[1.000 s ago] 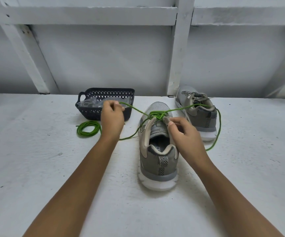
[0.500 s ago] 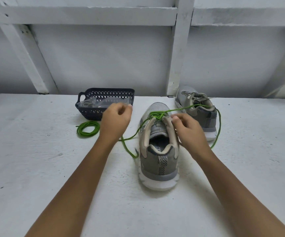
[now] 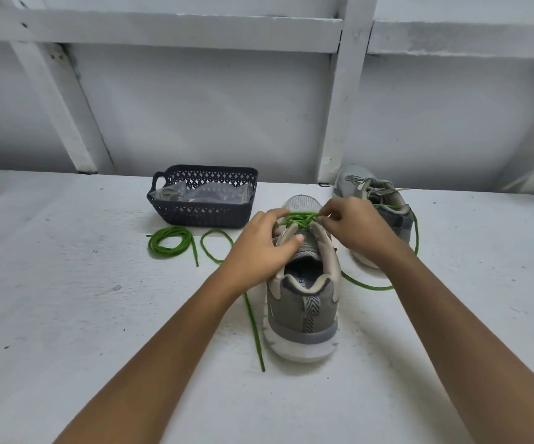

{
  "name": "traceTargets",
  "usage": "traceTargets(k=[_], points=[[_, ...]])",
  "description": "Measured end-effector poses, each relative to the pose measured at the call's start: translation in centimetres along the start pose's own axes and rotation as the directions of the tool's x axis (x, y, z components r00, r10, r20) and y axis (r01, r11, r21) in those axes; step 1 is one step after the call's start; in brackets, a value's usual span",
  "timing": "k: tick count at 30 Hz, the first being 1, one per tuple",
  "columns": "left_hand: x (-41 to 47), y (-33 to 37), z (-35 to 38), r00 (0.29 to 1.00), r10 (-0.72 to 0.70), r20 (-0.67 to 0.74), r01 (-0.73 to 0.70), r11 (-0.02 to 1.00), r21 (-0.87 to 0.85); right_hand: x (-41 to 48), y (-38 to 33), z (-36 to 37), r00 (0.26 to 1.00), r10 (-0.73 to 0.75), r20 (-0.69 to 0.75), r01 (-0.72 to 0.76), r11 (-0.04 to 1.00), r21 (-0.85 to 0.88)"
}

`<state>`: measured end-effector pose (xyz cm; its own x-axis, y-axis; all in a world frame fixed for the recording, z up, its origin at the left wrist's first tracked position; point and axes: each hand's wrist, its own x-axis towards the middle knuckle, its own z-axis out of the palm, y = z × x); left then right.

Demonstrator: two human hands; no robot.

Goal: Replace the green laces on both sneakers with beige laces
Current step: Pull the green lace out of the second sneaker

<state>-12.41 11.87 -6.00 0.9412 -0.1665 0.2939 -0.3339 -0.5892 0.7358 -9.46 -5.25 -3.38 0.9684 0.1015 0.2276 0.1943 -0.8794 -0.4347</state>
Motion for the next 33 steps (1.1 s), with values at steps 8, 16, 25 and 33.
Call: traceTargets(k=[8, 16, 25, 33], points=[[-0.8, 1.0, -0.9, 0.909, 0.393, -0.139, -0.393, 0.919, 0.033, -4.9, -2.9, -2.3, 0.995, -0.044, -0.087, 0.049, 0.997, 0.067], [-1.3, 1.6, -2.1, 0.993, 0.1, 0.064, -0.115, 0.948, 0.298, -7.9, -4.0, -3.5, 0.995, -0.082, 0.055, 0.09, 0.981, -0.171], [-0.4, 0.5, -1.2, 0.935, -0.206, 0.288, 0.154, 0.969, 0.193, -0.7, -1.5, -1.4, 0.997, 0.029, 0.074, -0.025, 0.999, -0.046], [-0.6, 1.1, -1.2, 0.947, -0.198, 0.255, 0.156, 0.972, 0.176, 1.1, -1.2, -0.5, 0.974, 0.051, 0.222, -0.079, 0.989, 0.121]])
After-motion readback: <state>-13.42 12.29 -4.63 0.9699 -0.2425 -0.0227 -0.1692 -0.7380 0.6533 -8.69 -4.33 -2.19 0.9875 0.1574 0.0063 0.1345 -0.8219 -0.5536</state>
